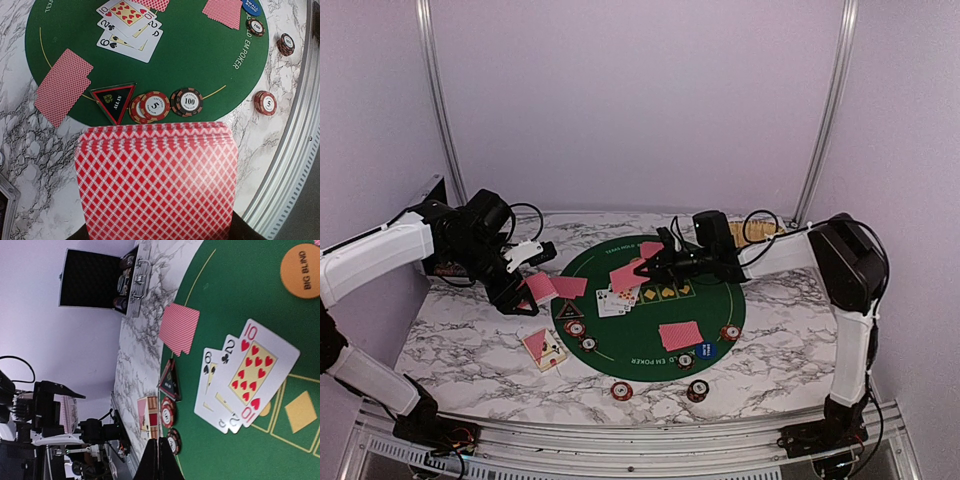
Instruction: Distribute texas hold em gaming equipment
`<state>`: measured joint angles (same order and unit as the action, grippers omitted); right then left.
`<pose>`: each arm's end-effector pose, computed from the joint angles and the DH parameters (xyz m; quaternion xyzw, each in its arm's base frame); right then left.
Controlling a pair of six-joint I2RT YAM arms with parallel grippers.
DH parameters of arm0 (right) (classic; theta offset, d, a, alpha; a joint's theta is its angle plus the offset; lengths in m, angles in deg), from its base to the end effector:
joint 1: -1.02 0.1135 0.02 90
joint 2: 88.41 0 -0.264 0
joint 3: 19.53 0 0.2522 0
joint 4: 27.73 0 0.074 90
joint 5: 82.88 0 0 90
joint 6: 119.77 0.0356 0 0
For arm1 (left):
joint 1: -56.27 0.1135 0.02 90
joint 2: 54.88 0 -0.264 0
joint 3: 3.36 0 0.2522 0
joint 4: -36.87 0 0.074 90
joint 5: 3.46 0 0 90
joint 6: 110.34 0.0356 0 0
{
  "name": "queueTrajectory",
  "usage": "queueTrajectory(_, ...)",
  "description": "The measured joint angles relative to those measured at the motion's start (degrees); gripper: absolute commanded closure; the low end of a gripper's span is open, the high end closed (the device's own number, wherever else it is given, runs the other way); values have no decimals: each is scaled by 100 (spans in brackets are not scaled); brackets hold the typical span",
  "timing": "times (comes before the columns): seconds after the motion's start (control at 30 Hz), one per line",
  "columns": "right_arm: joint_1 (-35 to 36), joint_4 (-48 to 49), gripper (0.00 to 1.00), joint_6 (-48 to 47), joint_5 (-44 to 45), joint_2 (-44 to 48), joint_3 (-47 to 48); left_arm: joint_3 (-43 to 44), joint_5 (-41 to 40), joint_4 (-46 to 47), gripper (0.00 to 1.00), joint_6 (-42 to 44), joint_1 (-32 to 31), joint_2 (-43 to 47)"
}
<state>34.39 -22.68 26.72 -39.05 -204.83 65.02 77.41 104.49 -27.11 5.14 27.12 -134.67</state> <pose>0.3531 0.2633 0.1723 -0.0442 0.8089 0.5768 0.1053 0.2342 -0.1432 0.2815 0.4731 0.8367 -0.1590 0.2256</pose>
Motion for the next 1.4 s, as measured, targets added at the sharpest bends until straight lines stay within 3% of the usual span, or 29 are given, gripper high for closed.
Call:
queueTrajectory(0.53, -162, -2505, 98, -1864, 1043, -791, 1220, 0, 24, 0, 100, 0, 0, 0)
queueTrajectory(0.83, -162, -3265, 56, -2411, 1561, -872, 1394, 2, 68, 0, 100, 0, 0, 0)
queueTrajectory(1.17, -162, -3856, 36, -2776, 2258, -691, 1648, 26, 136, 2, 100, 0, 0, 0)
queueTrajectory(1.4, -31, -3991, 13, -2710, 2544, -92, 1681, 35, 157, 2, 100, 0, 0, 0)
